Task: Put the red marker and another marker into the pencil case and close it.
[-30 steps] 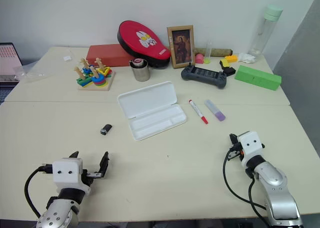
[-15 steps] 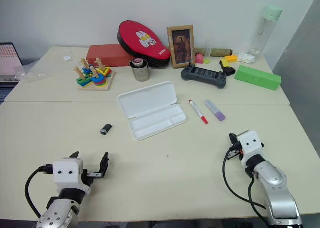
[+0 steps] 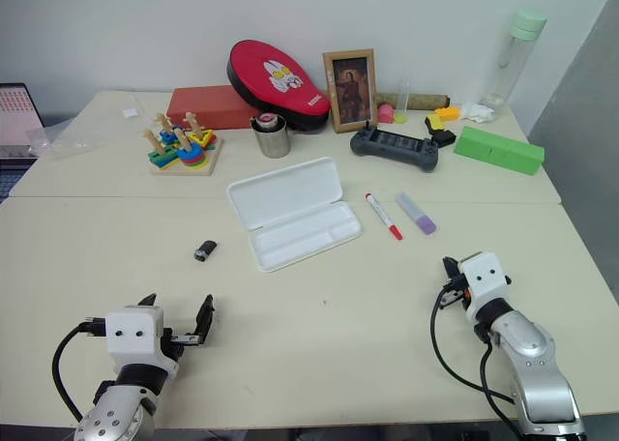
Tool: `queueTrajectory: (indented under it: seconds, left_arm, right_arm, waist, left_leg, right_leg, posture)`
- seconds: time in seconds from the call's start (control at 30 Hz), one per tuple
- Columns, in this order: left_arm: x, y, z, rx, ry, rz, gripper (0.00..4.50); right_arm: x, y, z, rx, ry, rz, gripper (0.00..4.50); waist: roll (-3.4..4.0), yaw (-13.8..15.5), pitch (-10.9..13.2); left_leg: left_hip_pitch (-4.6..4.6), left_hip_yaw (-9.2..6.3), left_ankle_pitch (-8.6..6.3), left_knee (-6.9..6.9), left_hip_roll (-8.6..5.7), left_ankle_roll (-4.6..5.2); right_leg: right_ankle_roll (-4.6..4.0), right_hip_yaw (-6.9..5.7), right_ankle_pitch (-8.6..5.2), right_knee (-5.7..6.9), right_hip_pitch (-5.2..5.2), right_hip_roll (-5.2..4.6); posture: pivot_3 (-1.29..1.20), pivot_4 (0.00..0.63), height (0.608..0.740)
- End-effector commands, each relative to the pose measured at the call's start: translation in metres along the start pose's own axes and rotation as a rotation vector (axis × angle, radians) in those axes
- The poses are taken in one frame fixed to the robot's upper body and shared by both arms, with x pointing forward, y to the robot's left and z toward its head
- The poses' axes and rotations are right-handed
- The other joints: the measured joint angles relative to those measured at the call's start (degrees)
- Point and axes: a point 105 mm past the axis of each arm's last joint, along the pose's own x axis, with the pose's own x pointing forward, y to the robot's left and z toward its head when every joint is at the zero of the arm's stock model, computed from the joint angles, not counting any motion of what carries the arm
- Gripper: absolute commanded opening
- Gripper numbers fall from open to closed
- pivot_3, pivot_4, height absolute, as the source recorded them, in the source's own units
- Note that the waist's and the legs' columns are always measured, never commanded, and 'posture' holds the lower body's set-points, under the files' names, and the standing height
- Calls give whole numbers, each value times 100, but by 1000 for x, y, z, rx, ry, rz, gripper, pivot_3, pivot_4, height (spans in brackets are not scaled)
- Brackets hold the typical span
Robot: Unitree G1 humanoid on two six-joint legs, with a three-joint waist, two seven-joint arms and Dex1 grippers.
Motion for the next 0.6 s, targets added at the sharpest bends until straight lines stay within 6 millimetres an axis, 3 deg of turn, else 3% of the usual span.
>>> queueTrajectory:
  seconds: [0.03,0.2,0.43,0.6]
  left_arm:
    - [-1,0,6,13,-27,-2,4500]
    - [-1,1,8,0,-35,-4,4500]
    - [-2,19,18,-37,-66,-35,4500]
    - [3,16,30,0,-48,-269,4500]
  right_arm:
    - [-2,-3,11,-23,-40,-7,22]
    - [-1,-3,13,-24,-43,-2,22]
    - [-1,-2,27,-21,-73,67,22]
    - [0,21,52,-15,-120,283,22]
  waist:
    - [0,0,0]
    - [1,0,0]
    - [6,-1,-4]
    - [8,-2,-4]
  left_leg:
    - [0,0,0,0,0,0]
    - [0,0,0,0,0,0]
    - [1,0,0,0,0,0]
    - [4,-1,0,0,1,0]
  right_leg:
    - [0,0,0,0,0,0]
    - [0,0,0,0,0,0]
    - [0,0,0,2,0,0]
    - [0,0,0,7,0,1]
  posture:
    - [0,150,740]
    - [0,150,740]
    - [0,150,740]
    - [0,150,740]
